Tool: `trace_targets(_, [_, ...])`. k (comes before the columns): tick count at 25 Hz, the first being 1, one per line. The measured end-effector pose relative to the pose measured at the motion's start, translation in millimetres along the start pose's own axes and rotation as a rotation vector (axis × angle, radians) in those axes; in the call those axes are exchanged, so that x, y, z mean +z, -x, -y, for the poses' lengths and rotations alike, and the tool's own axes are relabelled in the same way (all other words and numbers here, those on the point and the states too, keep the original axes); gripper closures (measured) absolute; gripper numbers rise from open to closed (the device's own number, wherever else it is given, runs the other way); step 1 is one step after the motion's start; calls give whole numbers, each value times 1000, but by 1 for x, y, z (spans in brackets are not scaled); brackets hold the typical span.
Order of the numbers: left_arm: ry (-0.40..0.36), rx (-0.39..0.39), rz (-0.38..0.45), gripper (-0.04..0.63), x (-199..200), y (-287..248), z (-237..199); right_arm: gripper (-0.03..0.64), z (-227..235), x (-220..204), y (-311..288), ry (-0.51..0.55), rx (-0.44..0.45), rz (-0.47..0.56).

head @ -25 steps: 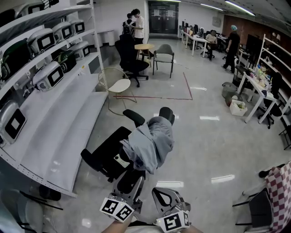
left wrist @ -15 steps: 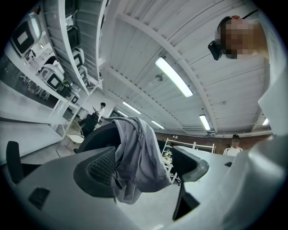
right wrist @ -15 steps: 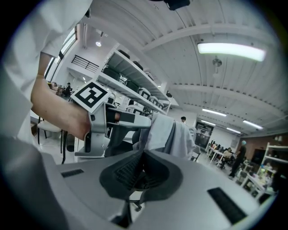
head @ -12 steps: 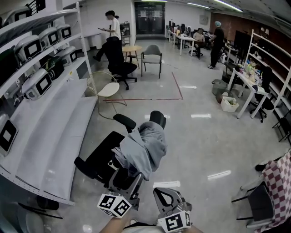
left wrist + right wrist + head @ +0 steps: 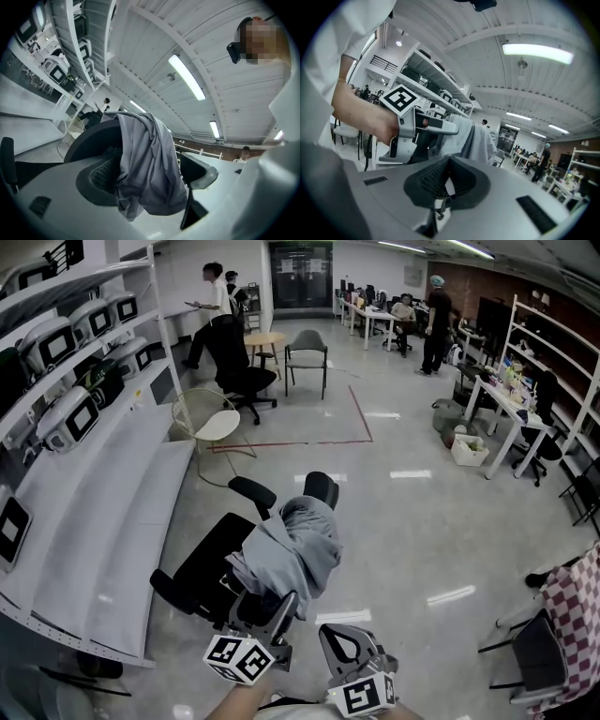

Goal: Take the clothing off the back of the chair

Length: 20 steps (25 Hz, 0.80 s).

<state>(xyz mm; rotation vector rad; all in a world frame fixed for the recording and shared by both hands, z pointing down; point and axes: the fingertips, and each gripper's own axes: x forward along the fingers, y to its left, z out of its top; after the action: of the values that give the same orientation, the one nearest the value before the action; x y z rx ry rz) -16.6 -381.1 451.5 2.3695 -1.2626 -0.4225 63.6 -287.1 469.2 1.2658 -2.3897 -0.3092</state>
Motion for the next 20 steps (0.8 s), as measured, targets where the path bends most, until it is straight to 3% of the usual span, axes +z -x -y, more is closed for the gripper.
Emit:
trace_targets(5, [10, 8, 26, 228, 5, -1, -3, 600, 6, -5, 3, -12, -16, -12])
trace_targets(6, [1, 0, 32, 329, 6, 0, -2, 600, 6, -6, 4, -13, -16, -13])
trace_targets(7, [-5, -12, 39, 491, 7, 2, -1, 600, 6, -7, 5, -15, -16, -14])
trace_targets(8, [-6, -26, 45, 548, 9, 4, 1, 600, 5, -7, 6, -16, -15, -13])
trace_targets(13, [-11, -87, 108, 567, 20, 18, 14, 600, 2, -10, 10, -19, 0, -7])
trace_targets(20, [-36, -109, 181, 568, 35, 44, 29, 600, -17, -3, 13, -10, 60, 25])
